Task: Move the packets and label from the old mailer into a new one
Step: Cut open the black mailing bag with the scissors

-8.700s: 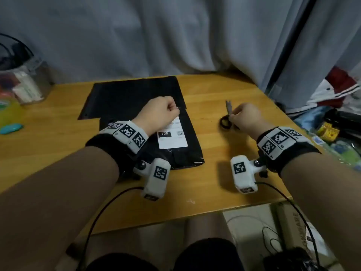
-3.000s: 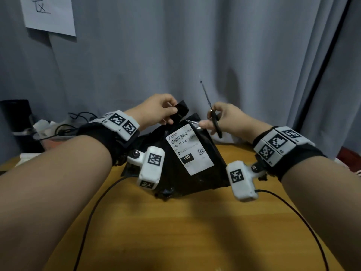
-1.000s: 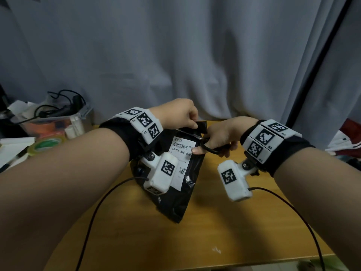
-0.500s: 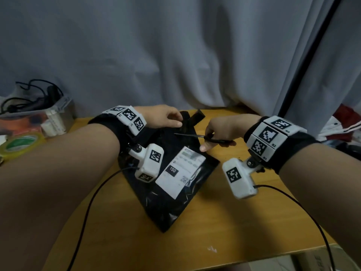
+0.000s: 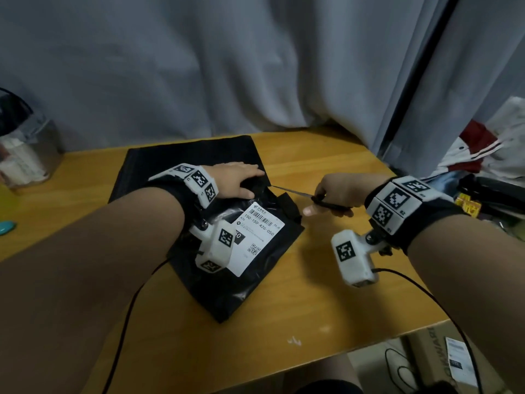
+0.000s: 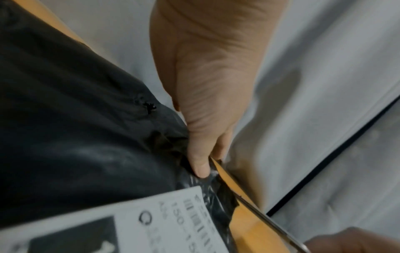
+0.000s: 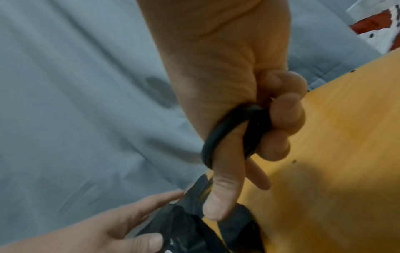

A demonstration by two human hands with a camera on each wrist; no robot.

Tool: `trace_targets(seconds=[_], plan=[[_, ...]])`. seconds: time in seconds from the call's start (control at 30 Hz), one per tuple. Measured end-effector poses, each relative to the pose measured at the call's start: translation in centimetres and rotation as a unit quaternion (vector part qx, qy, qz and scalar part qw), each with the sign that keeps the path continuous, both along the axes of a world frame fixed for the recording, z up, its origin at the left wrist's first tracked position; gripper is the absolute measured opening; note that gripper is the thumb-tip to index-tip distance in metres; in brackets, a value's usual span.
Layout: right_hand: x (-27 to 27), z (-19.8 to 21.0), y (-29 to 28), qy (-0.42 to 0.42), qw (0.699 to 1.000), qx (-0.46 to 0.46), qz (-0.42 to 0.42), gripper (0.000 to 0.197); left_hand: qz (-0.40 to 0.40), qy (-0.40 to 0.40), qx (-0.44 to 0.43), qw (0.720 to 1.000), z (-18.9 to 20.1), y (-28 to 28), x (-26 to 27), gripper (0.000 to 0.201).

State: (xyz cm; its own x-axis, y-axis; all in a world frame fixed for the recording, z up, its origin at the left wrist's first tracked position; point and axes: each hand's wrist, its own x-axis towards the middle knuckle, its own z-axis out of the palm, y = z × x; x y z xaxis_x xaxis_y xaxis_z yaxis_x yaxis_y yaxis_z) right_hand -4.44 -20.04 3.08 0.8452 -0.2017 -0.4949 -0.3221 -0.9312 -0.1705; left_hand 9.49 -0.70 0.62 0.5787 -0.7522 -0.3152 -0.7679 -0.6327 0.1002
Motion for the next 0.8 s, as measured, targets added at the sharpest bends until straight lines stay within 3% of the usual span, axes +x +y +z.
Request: trace_targets(seconds=[0.07,0.17,0.23,0.37,0.47,0.7,0.8], plan=[[-0.4,-0.8,-0.2,-0.007,1.0,0.005,-0.011,0.062,-0.002,-0.018,0.002,1.0,-0.6,-0.5,-0.5,0.06],[-0.5,-1.2,-0.3,0.003,0.999,0.047,-0.027,0.049,0.0,-0.099,-0.005,0.995,-0.7,-1.0,-1.1,0.033],[-0.6,-1.3,-0.4,0.039,0.993,0.105,-0.039,0.057,0.007,-0.136,-0.047,0.99,-0.2,-0.7,-0.9,0.025],[-0.4,-1.0,-0.4,0.051,0.988,0.146,-0.005,0.071,0.003,-0.046,-0.161,0.986,2.2,1.1,-0.2,0.018],[0.3,0.0,0.8,0.052,0.987,0.148,0.041,0.063,0.001,-0.069,-0.201,0.977,4.0,2.3,-0.6,0.015],[1.3,3.7,3.7,0.027,0.985,0.133,0.108,0.085,0.006,-0.146,-0.173,0.974,6.3,3.9,-1.3,0.019],[1.6,4.8,4.1,-0.068,0.983,0.14,0.092,0.068,0.028,-0.16,-0.19,0.968,7.9,4.8,-1.7,0.019]])
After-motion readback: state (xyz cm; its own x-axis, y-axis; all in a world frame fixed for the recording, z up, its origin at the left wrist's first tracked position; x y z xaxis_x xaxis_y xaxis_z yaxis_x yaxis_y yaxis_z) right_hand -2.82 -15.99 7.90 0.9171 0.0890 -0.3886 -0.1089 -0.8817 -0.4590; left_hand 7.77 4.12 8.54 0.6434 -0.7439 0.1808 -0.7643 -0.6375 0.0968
